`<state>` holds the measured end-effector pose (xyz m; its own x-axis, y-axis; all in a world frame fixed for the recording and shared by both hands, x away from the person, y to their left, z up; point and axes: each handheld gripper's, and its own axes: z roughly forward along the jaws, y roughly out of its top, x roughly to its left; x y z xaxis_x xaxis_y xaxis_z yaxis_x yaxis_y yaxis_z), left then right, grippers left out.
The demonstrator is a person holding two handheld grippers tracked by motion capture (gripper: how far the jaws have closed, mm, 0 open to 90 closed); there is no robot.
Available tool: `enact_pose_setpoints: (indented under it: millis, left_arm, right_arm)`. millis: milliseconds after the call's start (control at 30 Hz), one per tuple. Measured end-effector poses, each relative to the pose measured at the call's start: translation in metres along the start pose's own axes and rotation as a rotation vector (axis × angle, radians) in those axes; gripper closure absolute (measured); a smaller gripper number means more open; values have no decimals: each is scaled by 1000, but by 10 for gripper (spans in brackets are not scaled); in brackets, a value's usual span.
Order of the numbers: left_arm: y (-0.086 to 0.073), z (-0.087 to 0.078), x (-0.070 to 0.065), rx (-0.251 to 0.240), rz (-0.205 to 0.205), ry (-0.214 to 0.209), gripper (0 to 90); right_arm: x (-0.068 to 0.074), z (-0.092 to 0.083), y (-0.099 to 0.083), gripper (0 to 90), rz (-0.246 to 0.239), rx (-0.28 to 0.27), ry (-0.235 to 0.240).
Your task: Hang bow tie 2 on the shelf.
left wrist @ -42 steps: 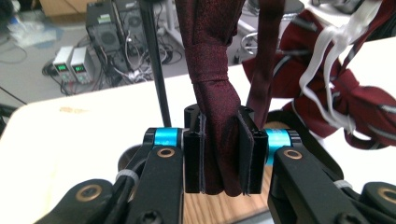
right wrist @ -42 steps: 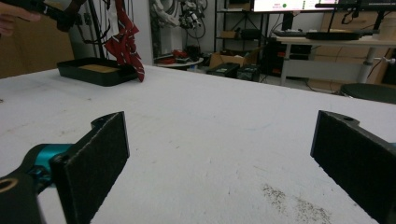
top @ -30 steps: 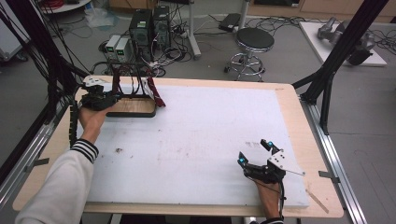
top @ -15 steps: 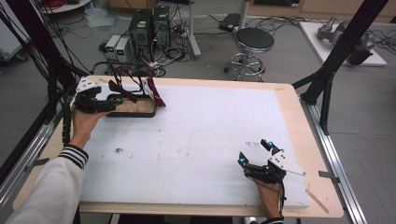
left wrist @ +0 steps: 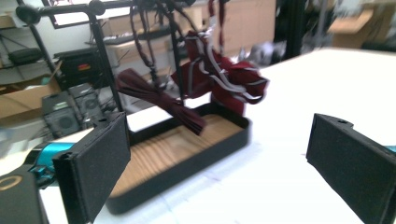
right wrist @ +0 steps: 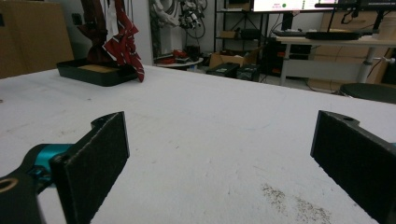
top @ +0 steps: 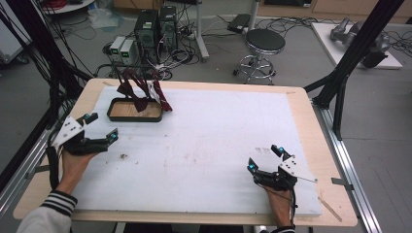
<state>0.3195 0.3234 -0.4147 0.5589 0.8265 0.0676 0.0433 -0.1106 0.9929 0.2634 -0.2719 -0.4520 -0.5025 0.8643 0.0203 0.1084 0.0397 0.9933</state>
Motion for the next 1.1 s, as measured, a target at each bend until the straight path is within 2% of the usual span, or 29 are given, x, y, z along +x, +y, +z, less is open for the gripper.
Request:
enact_pose_setpoints:
  millis: [67,133,333,400,533,667,1100]
  left_arm:
    - [-10,-13,-5,-24,-28,-8,67]
    - [-20,-27,-11,-59,-38,3,67]
    - [-43,-58,-19,-98,-42,33,70]
    - [-44,-63,-21,-118,-40,40,70]
    - [-44,-63,-24,-107,-18,30,70]
    - [-45,-63,-23,-111,-36,36,74]
    - [-44,-56,-23,-117,-27,10,75]
  right_arm:
    - [0,0,0,36,1,-4,-4]
    - [0,-1,0,36,2,-6,-5]
    - [0,0,0,36,1,-3,-6]
    - [0,-1,0,36,4,-3,-7]
    - [0,-1,0,36,0,-9,-11]
    - [0,-2,0,36,6,-12,-11]
    - [0,-2,-1,36,2,-21,-13]
